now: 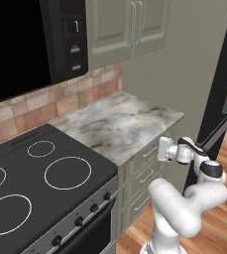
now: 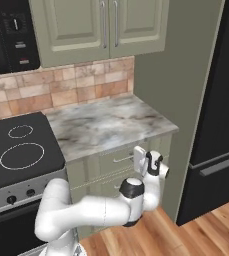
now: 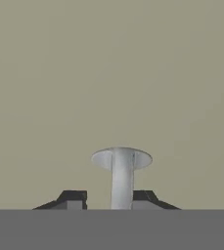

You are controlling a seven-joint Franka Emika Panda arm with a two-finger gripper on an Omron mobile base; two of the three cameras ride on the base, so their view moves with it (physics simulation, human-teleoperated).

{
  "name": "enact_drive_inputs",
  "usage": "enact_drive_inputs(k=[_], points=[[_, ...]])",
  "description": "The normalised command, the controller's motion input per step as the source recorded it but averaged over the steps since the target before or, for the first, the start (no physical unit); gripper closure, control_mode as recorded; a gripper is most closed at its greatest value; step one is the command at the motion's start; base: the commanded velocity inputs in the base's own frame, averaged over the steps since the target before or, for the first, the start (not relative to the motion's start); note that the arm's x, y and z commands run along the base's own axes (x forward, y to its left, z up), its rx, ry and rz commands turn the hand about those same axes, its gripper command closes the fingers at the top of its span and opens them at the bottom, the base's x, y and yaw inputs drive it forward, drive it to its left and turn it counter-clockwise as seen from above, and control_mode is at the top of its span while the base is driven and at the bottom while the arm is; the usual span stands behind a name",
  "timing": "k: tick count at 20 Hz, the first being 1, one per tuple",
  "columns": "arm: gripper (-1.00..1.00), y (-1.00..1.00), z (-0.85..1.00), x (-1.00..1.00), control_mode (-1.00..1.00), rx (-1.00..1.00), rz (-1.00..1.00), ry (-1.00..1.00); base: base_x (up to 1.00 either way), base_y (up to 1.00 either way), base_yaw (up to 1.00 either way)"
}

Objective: Take a straw from the drawer in front and place it inside the glass cup on the dining counter.

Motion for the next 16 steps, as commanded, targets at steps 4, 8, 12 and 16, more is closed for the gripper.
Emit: enact_drive_inputs(k=[4, 8, 12, 16], points=[[1.00, 0.18, -0.32, 0.07, -1.00, 0.00, -0.18, -0.06, 0.00, 0.00, 0.00], [1.00, 0.05, -0.59, -0.04, -1.00, -0.01, -0.18, -0.01, 0.00, 0.00, 0.00], [1.00, -0.53, -0.63, -0.39, -1.00, 0.00, -0.13, -0.01, 0.00, 0.00, 0.00], [1.00, -0.93, -0.51, -0.49, -1.00, 0.00, -0.03, 0.00, 0.00, 0.00, 0.00]])
